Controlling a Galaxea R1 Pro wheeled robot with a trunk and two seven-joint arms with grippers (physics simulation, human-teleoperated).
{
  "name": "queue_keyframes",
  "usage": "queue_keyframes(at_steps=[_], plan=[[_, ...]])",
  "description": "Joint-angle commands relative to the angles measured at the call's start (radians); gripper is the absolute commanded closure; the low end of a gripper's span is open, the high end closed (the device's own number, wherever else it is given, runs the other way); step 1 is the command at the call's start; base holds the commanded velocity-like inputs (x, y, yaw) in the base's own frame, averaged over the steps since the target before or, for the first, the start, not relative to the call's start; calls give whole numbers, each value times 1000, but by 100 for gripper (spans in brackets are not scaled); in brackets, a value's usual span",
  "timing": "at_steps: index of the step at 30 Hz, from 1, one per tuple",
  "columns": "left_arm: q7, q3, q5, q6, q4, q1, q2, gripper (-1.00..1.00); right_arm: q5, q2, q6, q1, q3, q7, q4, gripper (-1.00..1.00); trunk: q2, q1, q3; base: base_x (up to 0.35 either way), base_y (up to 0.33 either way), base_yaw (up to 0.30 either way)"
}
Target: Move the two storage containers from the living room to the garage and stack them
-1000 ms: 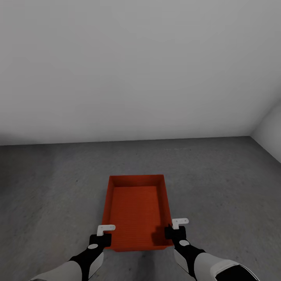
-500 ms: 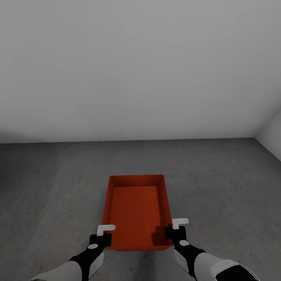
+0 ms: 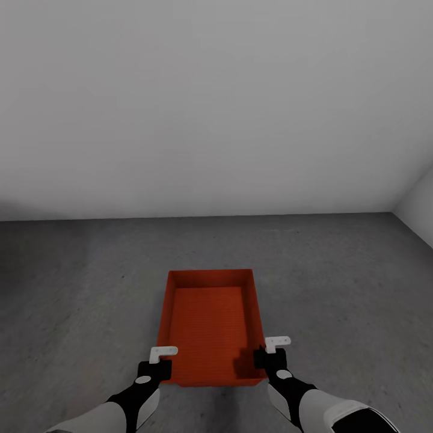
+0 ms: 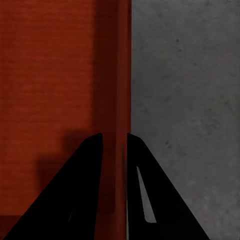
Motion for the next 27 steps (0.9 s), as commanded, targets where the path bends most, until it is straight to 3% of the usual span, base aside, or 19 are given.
queue_keyframes(at_steps=[1,20,27], plan=[[10,9,0,-4,-1,-1,-2,100,-24,16,-5,-1,-34,-6,3,100,0,0,-1,0,0,0],[10,9,1,-4,-1,-1,-2,100,-24,16,-5,0,-34,-6,3,100,0,0,-1,0,0,0],[10,9,0,-4,-1,-1,-2,100,-24,16,-5,-1,-34,-5,3,100,-49,27,-23,0,0,0]])
